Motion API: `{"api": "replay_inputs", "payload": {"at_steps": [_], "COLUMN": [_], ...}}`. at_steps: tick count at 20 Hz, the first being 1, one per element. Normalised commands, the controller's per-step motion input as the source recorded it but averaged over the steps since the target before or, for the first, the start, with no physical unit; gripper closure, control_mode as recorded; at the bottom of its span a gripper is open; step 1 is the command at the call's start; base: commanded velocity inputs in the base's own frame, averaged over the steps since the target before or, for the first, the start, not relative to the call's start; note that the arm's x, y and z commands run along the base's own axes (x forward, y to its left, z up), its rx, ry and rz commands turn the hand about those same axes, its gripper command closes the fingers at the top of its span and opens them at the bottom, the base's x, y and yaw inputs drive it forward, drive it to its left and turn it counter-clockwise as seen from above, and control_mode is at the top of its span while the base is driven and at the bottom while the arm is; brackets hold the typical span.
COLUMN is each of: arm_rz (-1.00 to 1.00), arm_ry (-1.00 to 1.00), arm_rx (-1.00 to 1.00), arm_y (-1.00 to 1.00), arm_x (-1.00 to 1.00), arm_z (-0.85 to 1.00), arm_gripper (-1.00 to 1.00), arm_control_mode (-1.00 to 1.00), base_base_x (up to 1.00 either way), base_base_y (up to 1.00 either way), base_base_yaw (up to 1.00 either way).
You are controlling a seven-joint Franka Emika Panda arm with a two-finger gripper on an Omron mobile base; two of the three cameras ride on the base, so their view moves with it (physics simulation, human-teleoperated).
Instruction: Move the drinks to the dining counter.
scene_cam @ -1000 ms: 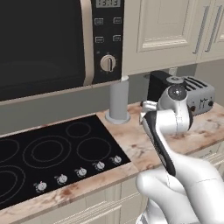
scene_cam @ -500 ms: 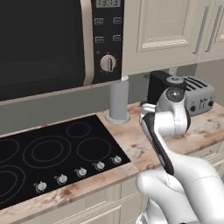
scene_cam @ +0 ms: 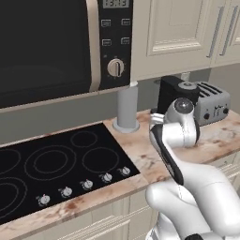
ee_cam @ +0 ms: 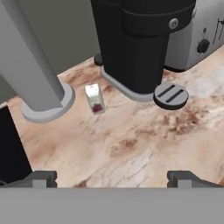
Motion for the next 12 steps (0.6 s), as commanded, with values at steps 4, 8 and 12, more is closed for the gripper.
{"api": "replay_inputs", "payload": {"at_steps": [4, 8, 12], "arm_rz": [0.00, 0.00, 0.00], "arm_ry": [0.00, 0.00, 0.00], "arm_rx": [0.00, 0.00, 0.00], "arm_y": [0.00, 0.00, 0.00], "arm_x": [0.36, 0.30, 0.15], "arm_z": [0.00, -0.03, -0.14], "arm_gripper": [-1.00, -1.00, -1.00], "arm_control_mode": [-1.00, -1.00, -1.00], "base_base_x": [0.00, 0.00, 0.00], "base_base_y": [0.00, 0.00, 0.00], "base_base_yaw": [0.00, 0.00, 0.00]}}
